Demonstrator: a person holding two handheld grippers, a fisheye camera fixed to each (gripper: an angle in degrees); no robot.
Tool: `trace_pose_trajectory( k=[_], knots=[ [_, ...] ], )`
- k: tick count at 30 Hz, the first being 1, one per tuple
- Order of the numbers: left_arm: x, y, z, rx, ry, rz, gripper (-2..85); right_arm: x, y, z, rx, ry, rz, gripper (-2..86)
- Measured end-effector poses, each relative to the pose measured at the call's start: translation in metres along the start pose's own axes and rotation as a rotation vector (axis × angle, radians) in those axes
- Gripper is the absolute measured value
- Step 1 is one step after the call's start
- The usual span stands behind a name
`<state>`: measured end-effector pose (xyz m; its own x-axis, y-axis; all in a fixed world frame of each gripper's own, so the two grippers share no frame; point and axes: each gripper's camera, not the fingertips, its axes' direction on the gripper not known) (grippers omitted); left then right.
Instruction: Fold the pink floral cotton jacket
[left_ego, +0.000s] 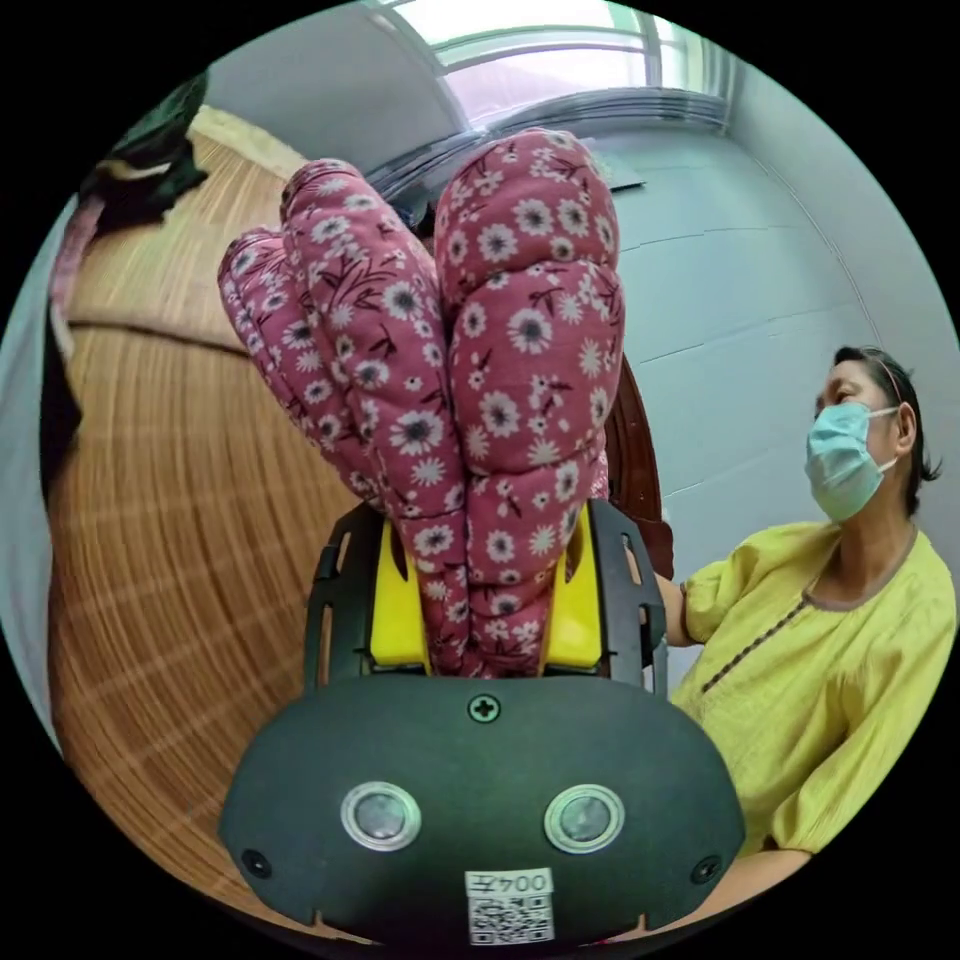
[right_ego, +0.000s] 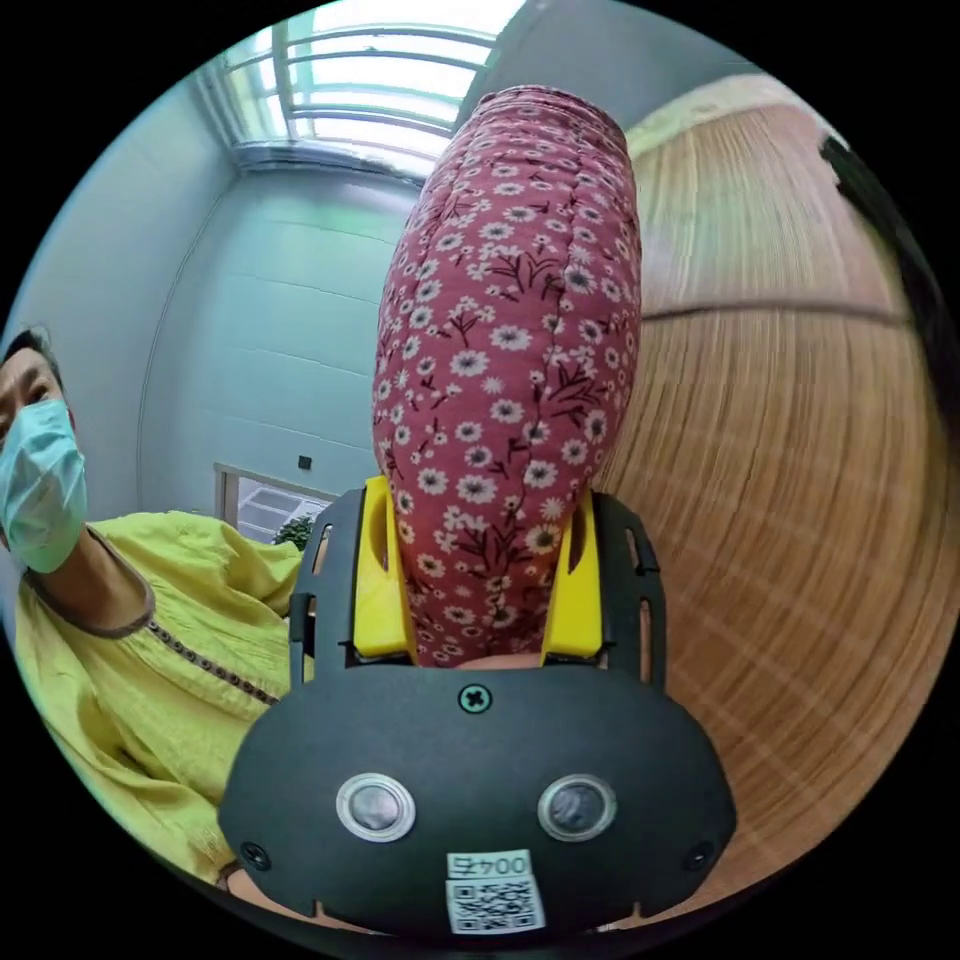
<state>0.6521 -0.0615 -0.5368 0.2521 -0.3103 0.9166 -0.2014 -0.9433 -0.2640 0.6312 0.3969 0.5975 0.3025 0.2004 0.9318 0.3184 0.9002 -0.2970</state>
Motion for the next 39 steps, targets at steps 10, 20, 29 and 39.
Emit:
trace_pose_trajectory(
  k=[10,20,29,39],
  knots=[
    [-0.078,-0.174,0.117,-0.007,0.033,-0.193,20.9,0.120,-0.172,-0.118,0.055,0.152,0.148,23.0],
    [-0.093,-0.197,0.173,-0.308,-0.072,-0.342,23.0,0.184,-0.125,-0.119,0.165,0.270,0.327,20.6],
    [0.007,-0.176,0.091,-0.097,-0.319,-0.264,19.1,0.170,-0.092,-0.088,0.245,0.263,0.460,19.2],
    [0.143,-0.166,0.171,-0.028,-0.524,0.185,1.0,0.147,-0.071,-0.064,0.311,0.327,0.414,19.0]
  ],
)
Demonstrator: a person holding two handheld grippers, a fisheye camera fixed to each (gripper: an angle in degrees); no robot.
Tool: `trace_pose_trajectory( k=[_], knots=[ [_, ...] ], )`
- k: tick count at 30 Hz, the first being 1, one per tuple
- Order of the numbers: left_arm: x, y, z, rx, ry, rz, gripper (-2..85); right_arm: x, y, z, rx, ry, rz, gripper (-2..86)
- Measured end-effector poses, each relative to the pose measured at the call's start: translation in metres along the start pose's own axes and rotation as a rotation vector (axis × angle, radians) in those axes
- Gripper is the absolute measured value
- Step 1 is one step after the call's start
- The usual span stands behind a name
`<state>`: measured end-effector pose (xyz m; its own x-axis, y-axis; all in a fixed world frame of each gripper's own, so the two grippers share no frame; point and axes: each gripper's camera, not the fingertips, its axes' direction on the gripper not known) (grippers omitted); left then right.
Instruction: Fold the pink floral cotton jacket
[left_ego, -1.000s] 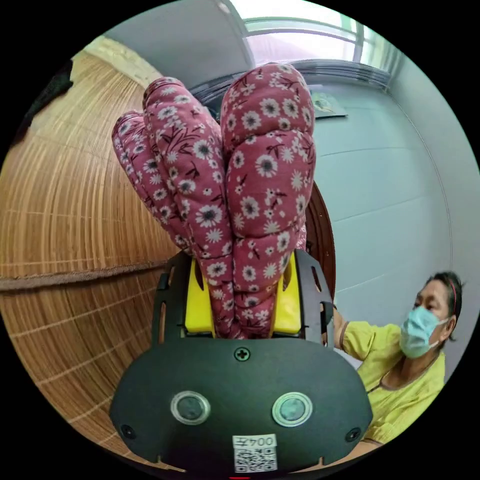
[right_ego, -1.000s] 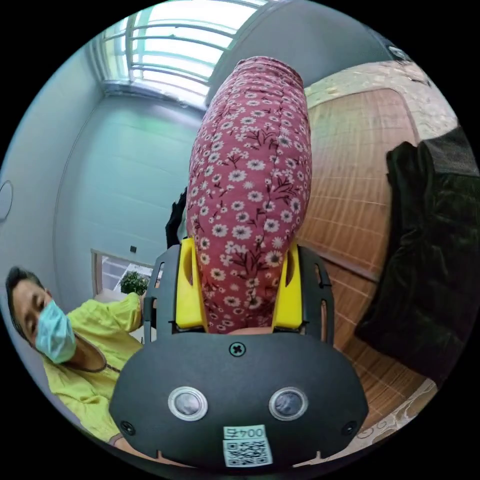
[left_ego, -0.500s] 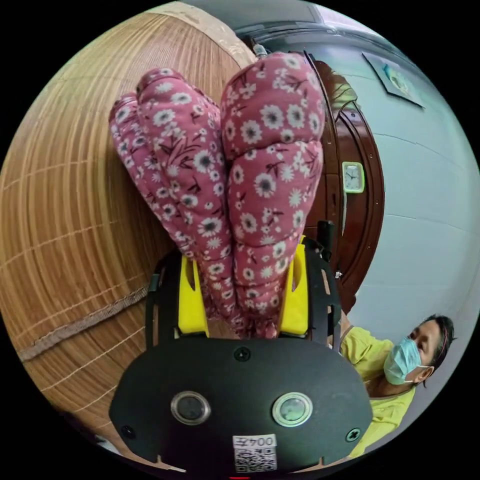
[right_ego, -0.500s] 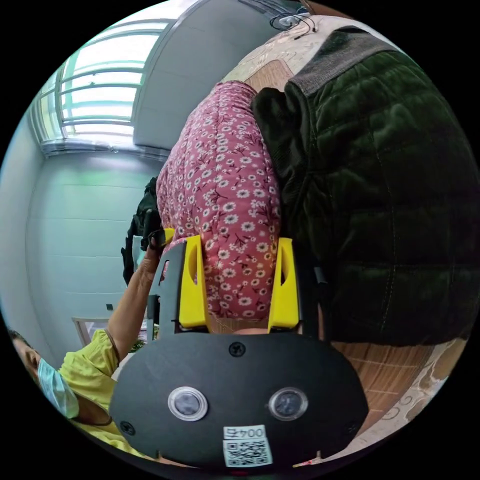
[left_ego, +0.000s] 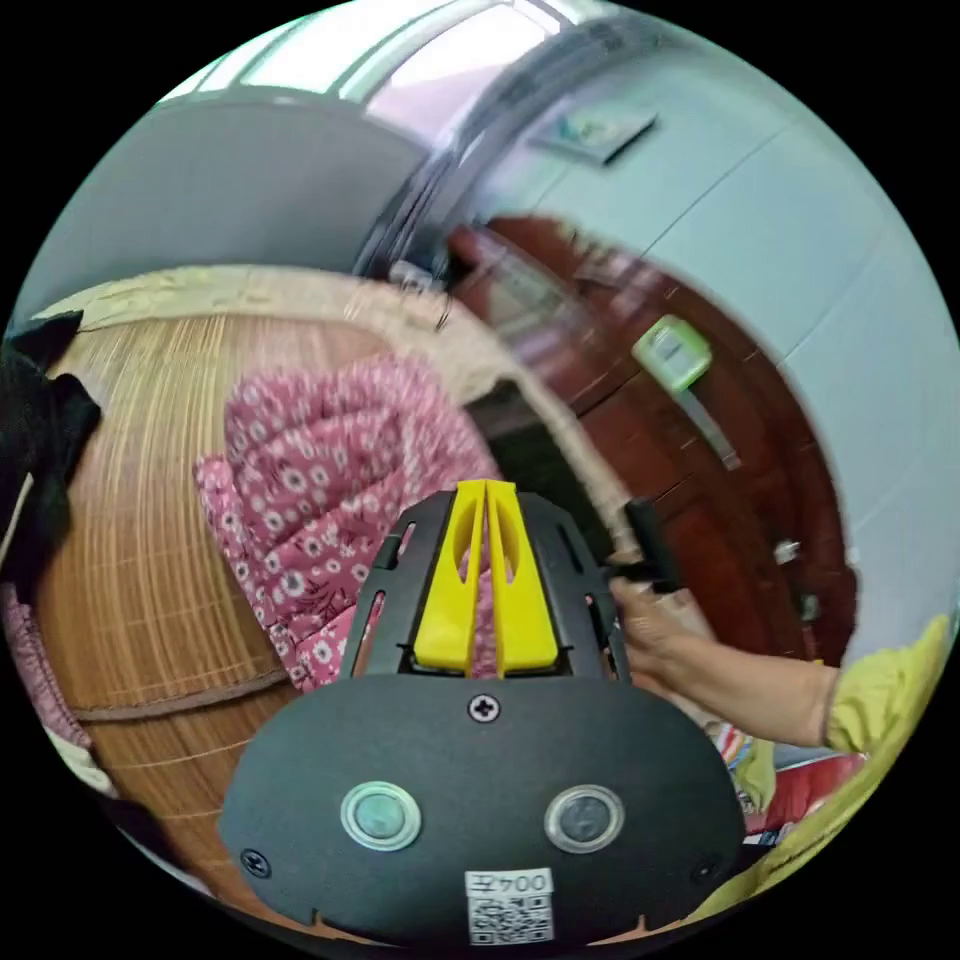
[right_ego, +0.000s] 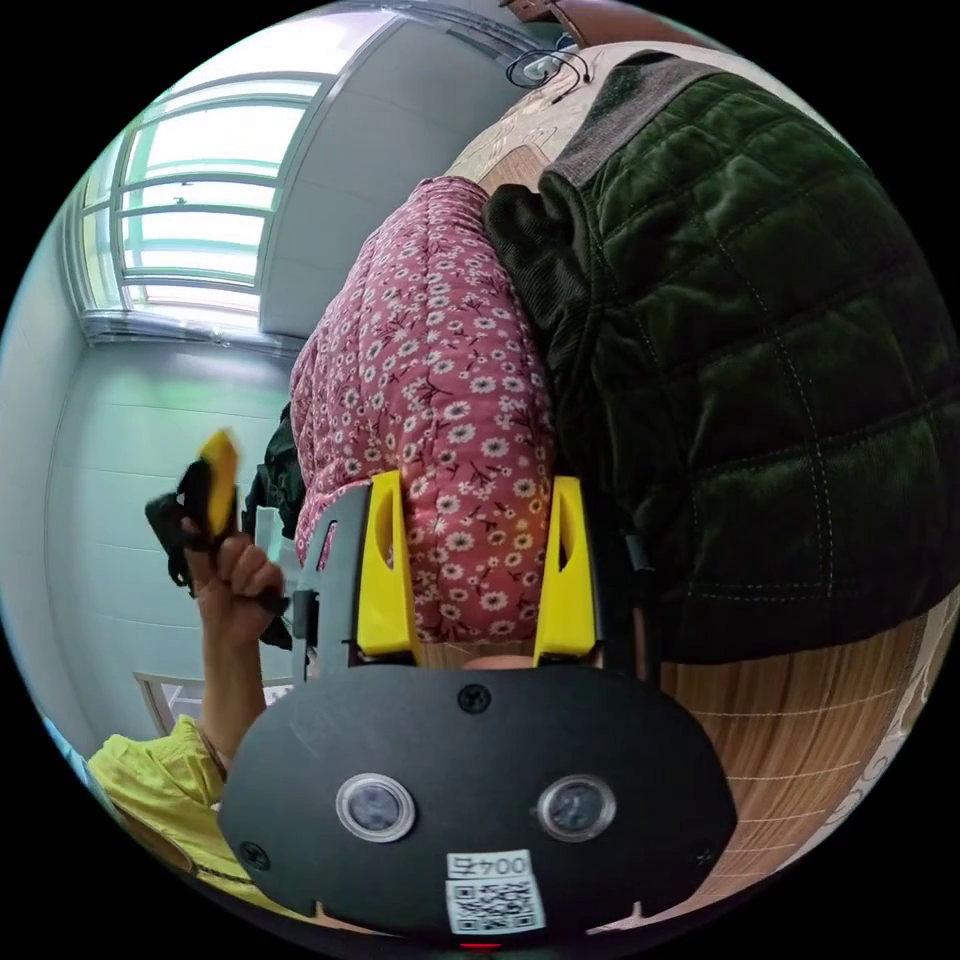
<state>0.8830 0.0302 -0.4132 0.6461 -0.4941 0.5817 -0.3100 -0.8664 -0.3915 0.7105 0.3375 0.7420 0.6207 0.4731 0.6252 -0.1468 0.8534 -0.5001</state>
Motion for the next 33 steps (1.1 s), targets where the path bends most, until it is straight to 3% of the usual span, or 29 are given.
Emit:
trace_pose_trajectory(
  k=[1,2,5,9,13,16,18,26,30,33],
  knots=[
    [0.000,0.005,0.040,-0.149,-0.160,0.011,0.7,-0.002,0.006,-0.003,0.023,-0.017,-0.009,18.7],
    [-0.004,0.017,0.055,-0.132,-0.191,0.022,0.5,-0.003,0.010,-0.005,0.033,-0.022,-0.010,18.6],
    [-0.012,0.030,0.046,-0.058,-0.158,-0.053,0.2,-0.020,0.039,-0.024,0.050,0.061,-0.082,16.6],
    [-0.014,0.036,0.032,-0.066,-0.123,-0.054,0.1,-0.029,0.142,-0.055,0.035,-0.112,-0.183,13.6],
    [-0.036,0.047,-0.008,0.009,0.162,-0.263,0.1,-0.011,0.285,-0.041,-0.124,-0.224,-0.039,9.4],
    [-0.035,0.093,-0.048,0.163,0.397,-0.447,0.1,-0.004,0.382,-0.029,-0.214,-0.277,0.102,6.8],
    [-0.026,0.136,-0.068,0.158,0.474,-0.515,0.1,-0.006,0.430,-0.026,-0.253,-0.284,0.178,6.5],
    [0.011,0.420,-0.201,-0.227,0.299,-0.848,0.2,-0.045,0.528,-0.031,-0.399,-0.160,0.276,3.2],
    [0.011,0.508,-0.297,-0.267,0.160,-0.964,0.5,-0.077,0.546,-0.030,-0.448,-0.054,0.266,-0.3],
    [0.003,0.542,-0.378,-0.196,0.029,-0.976,1.0,-0.104,0.556,-0.024,-0.461,-0.021,0.254,-0.6]
  ],
)
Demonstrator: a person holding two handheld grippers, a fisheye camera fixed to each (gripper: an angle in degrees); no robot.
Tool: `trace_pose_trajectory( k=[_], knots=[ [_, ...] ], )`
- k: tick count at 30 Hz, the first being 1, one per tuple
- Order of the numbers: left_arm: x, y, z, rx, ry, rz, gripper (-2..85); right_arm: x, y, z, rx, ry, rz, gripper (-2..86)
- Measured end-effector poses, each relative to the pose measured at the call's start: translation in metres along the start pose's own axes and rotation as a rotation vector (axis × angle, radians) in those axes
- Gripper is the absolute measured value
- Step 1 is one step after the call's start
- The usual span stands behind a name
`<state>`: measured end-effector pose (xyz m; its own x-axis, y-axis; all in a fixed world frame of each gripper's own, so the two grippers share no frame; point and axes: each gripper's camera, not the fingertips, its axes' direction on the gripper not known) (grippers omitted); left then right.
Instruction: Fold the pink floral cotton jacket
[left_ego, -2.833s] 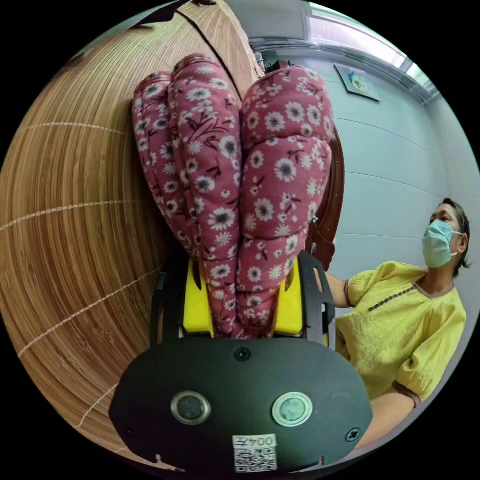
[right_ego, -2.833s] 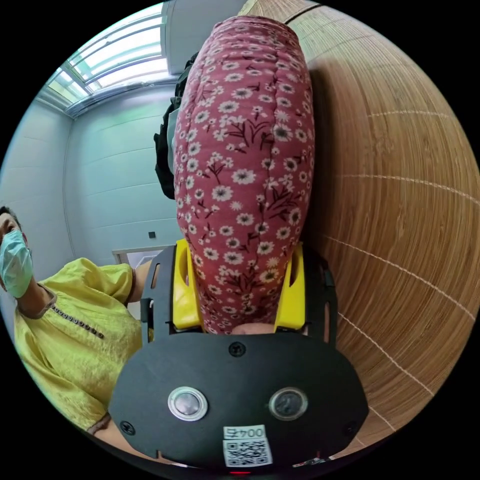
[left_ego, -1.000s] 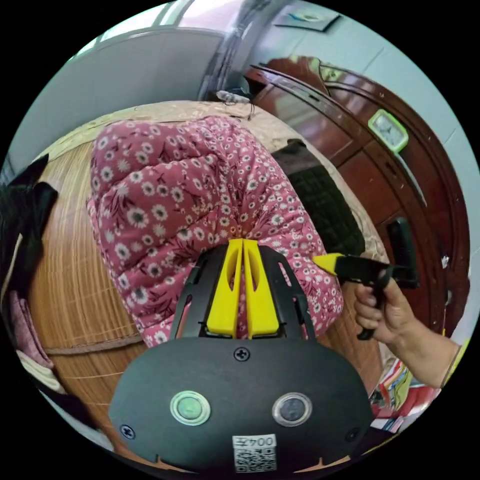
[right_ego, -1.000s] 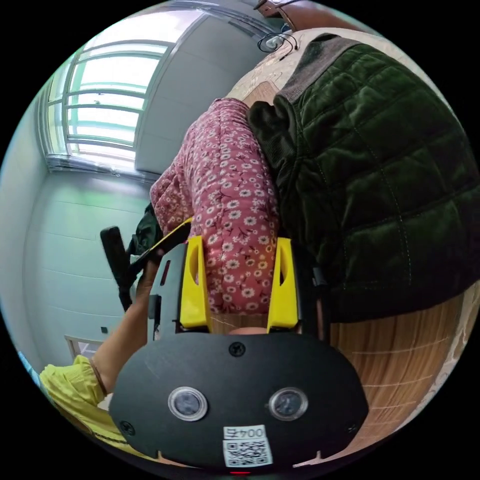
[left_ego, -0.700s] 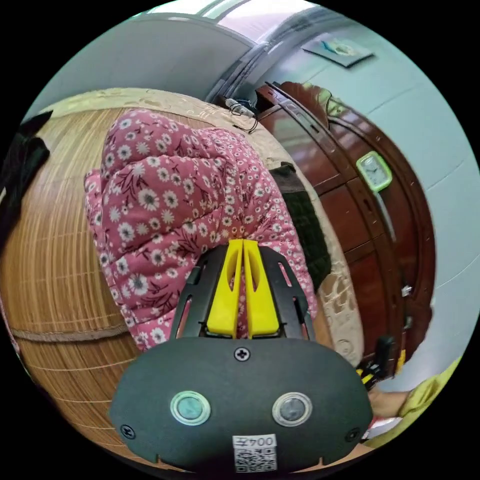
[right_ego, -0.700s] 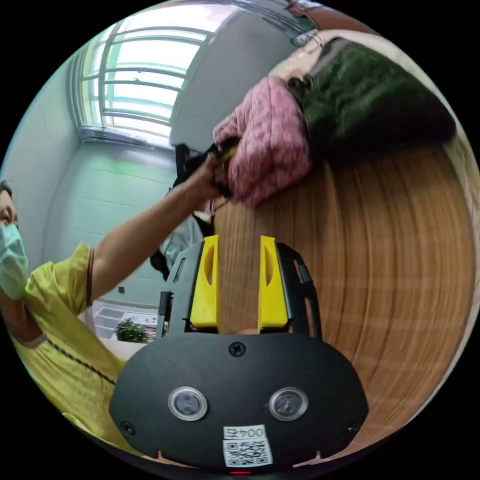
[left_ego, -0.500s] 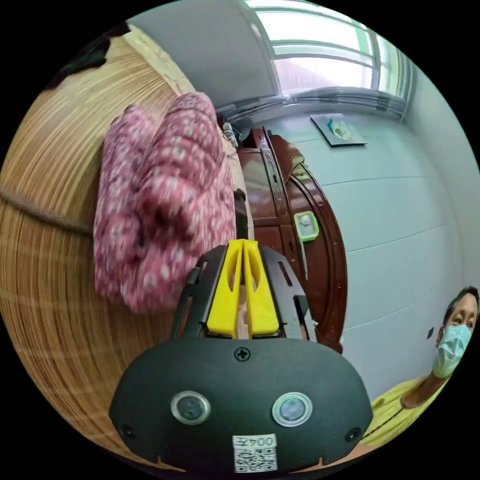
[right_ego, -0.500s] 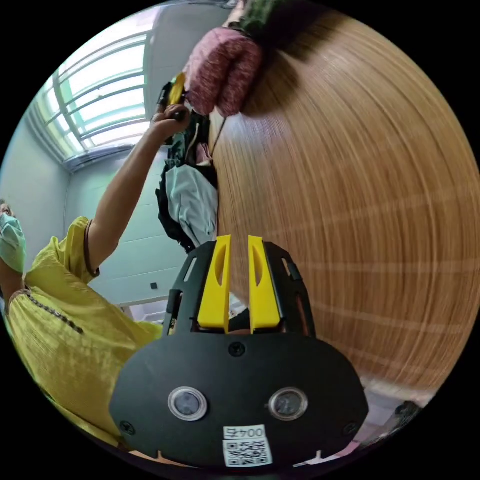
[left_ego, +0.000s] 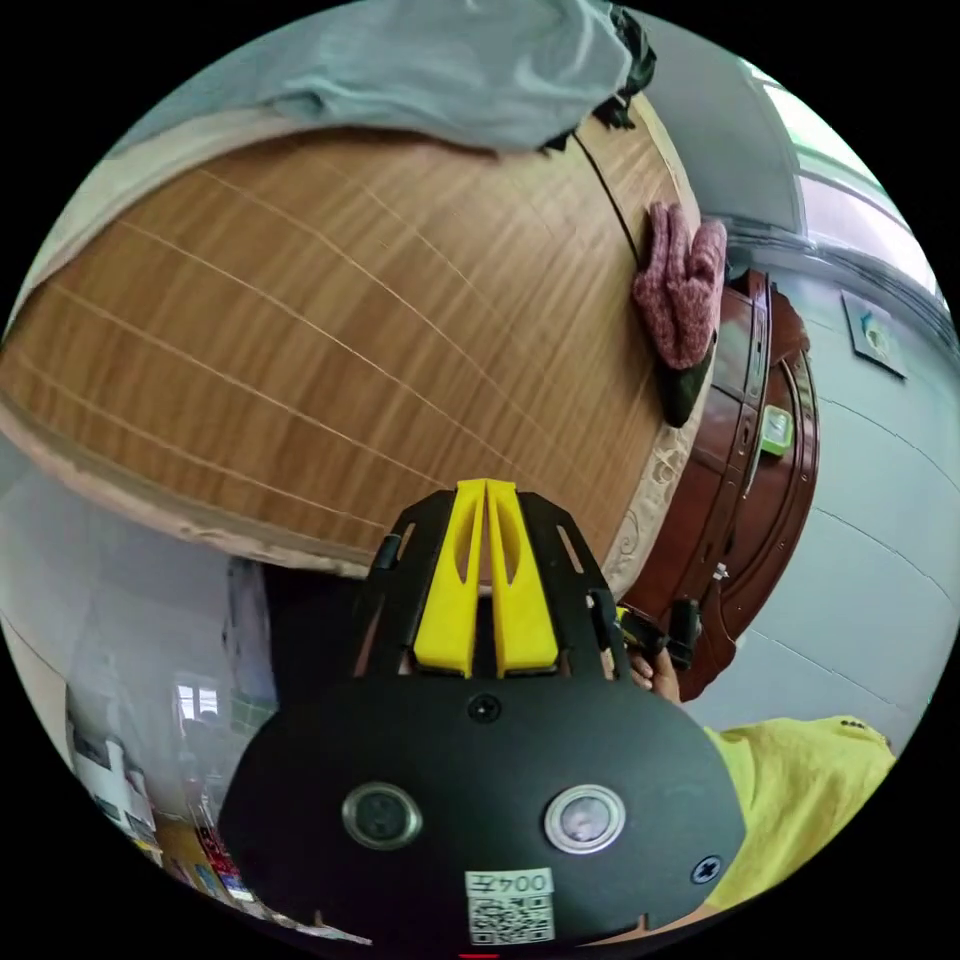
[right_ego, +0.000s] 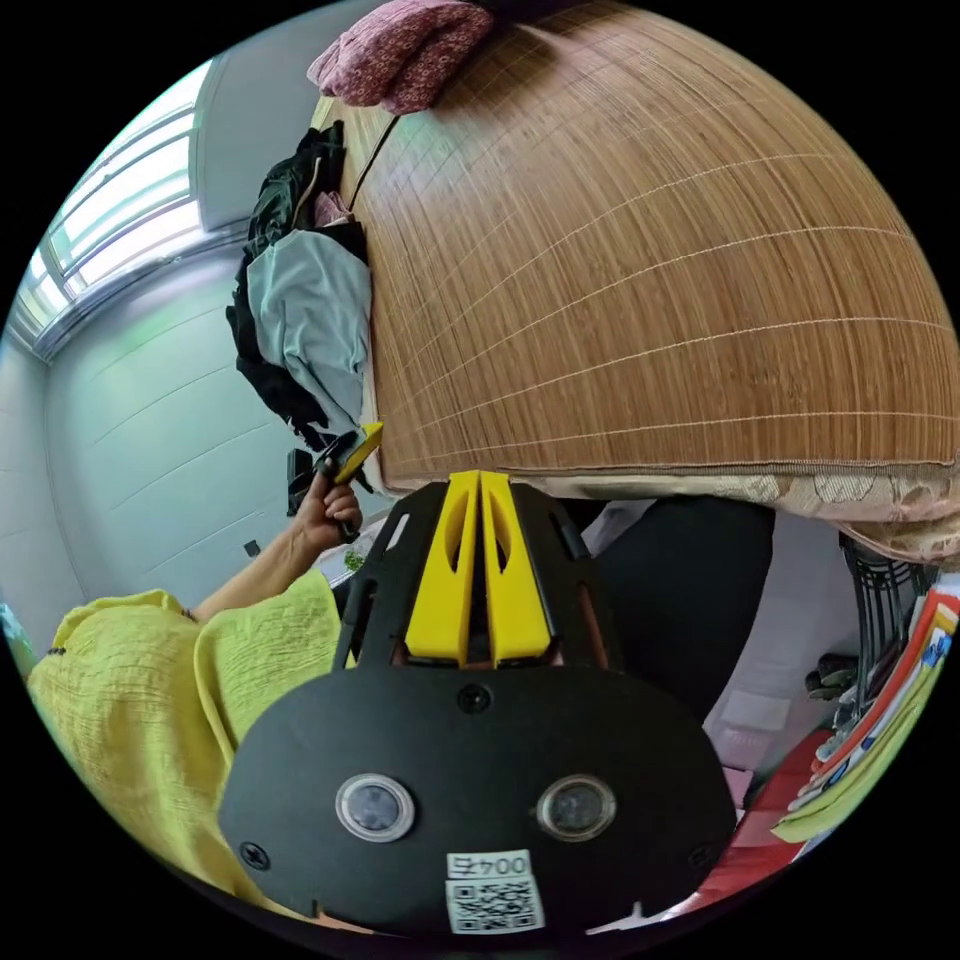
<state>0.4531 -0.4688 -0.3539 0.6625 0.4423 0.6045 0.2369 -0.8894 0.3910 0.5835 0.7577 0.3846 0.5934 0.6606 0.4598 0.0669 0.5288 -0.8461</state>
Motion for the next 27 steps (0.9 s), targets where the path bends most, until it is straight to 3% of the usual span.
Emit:
trace_pose_trajectory(
  k=[6,11,16,21,27],
  knots=[
    [-0.025,0.000,-0.131,0.310,-0.123,0.027,6.7,-0.049,0.020,0.031,-0.008,-0.002,-0.031,-0.7],
    [-0.022,-0.035,-0.230,0.549,-0.291,0.086,16.5,-0.076,0.039,0.052,0.037,0.012,-0.041,-0.7],
    [-0.020,-0.086,-0.298,0.599,-0.438,0.122,19.9,-0.082,0.060,0.056,0.131,0.050,0.031,-0.7],
    [-0.026,-0.132,-0.326,0.510,-0.488,0.106,21.0,-0.076,0.075,0.061,0.184,0.029,0.107,-0.7],
    [-0.035,-0.165,-0.348,0.389,-0.586,0.109,10.8,-0.081,0.080,0.069,0.176,0.091,0.094,-0.7]
  ],
)
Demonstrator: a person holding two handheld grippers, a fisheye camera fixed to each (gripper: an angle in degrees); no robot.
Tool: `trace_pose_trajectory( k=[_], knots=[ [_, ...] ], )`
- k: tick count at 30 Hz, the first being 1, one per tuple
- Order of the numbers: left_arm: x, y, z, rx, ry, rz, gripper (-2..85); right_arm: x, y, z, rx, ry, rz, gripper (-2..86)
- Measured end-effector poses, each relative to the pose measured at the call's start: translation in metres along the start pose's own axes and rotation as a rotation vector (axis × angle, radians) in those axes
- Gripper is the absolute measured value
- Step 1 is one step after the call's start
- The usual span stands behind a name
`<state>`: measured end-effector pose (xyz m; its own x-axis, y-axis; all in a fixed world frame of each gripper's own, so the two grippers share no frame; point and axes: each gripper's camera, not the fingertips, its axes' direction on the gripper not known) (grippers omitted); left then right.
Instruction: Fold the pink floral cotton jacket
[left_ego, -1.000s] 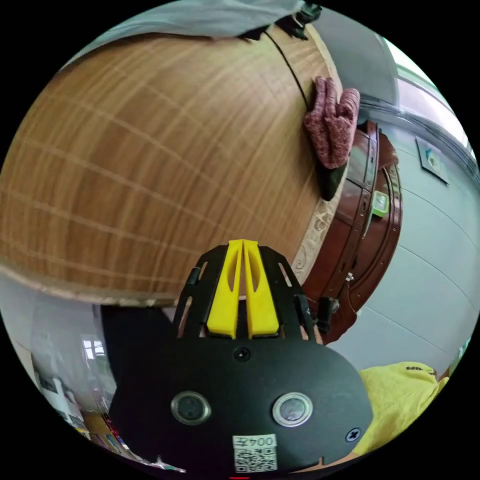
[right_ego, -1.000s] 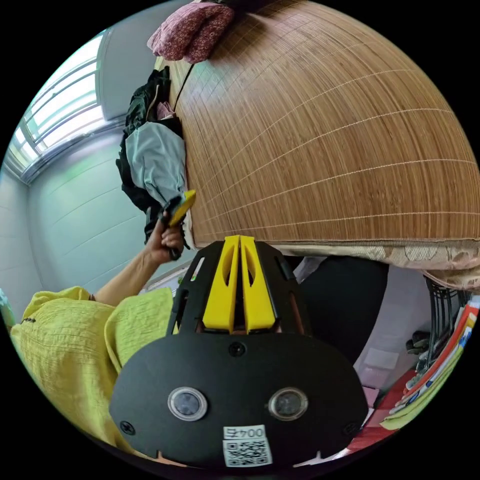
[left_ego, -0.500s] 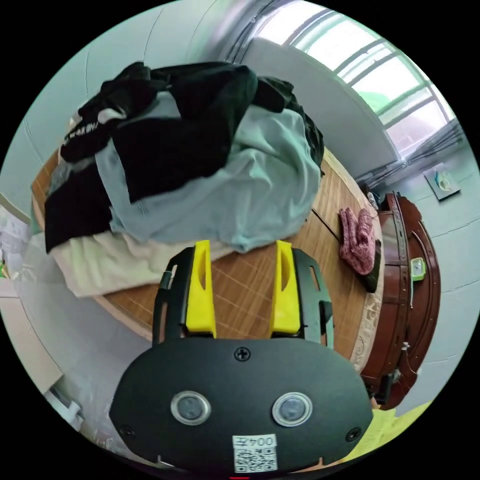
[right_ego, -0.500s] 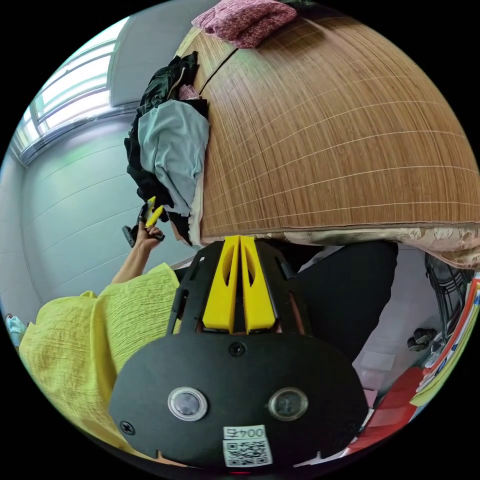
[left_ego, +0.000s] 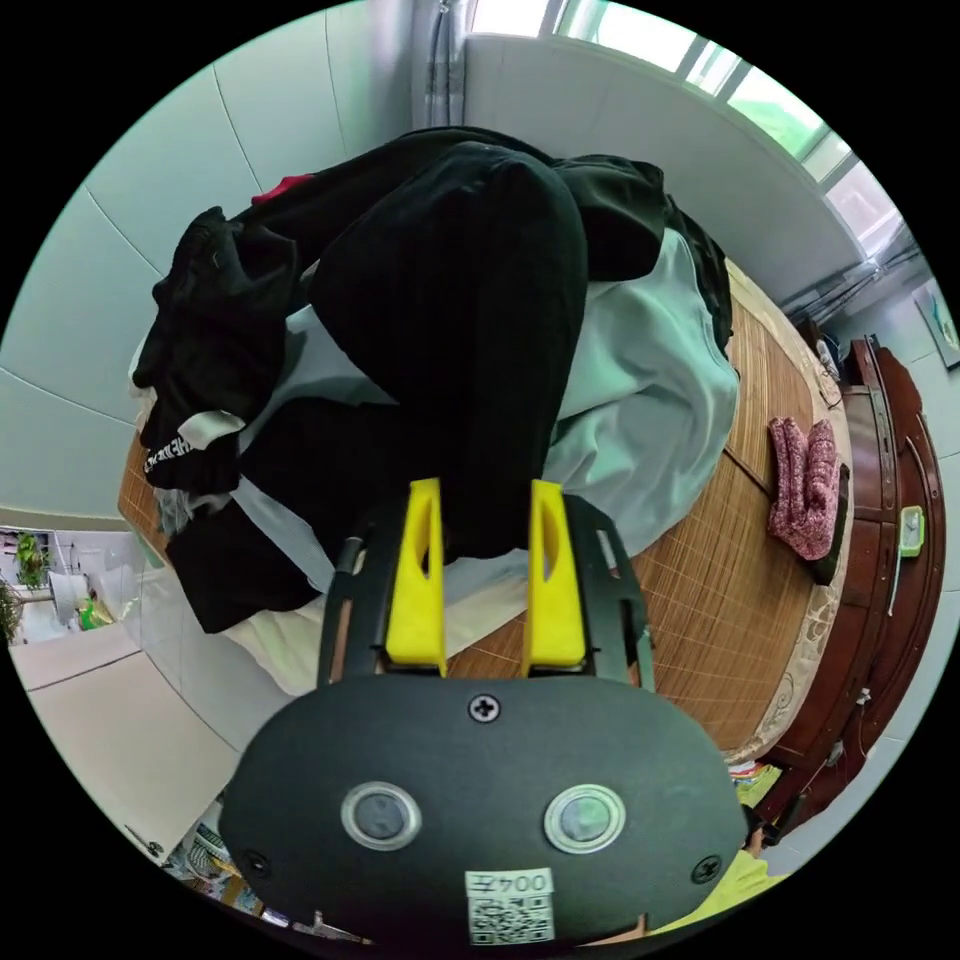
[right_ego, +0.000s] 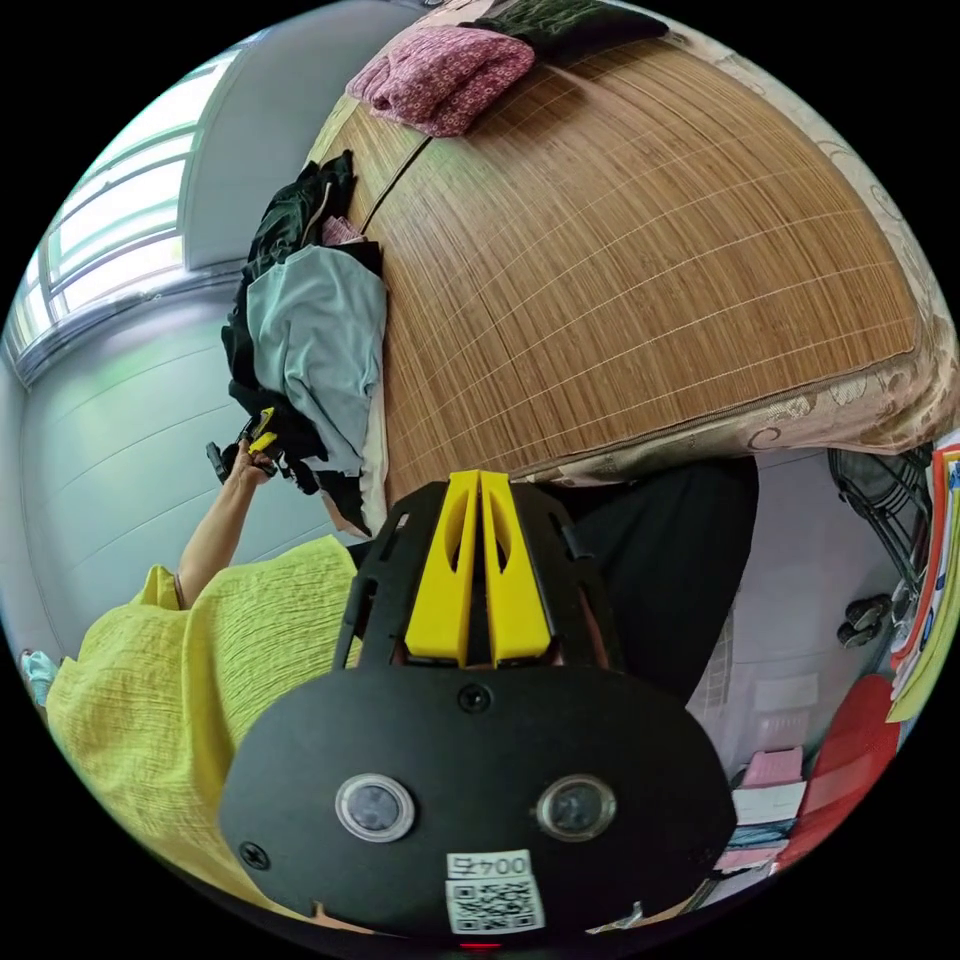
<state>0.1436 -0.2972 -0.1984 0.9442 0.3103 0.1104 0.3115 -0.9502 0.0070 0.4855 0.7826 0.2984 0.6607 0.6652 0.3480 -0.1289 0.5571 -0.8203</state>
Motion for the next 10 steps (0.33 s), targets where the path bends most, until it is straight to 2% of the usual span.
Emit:
trace_pose_trajectory(
  k=[3,6,10],
  knots=[
    [-0.024,0.001,-0.009,0.004,0.102,0.024,6.7,0.000,0.000,-0.001,0.000,0.022,-0.026,-0.5],
    [-0.042,0.019,-0.034,0.079,0.290,0.141,5.2,0.001,0.001,-0.007,0.024,0.002,-0.079,-0.1],
    [-0.052,0.061,-0.086,0.200,0.643,0.220,4.8,0.012,-0.008,-0.020,0.061,-0.135,-0.128,3.0]
  ],
)
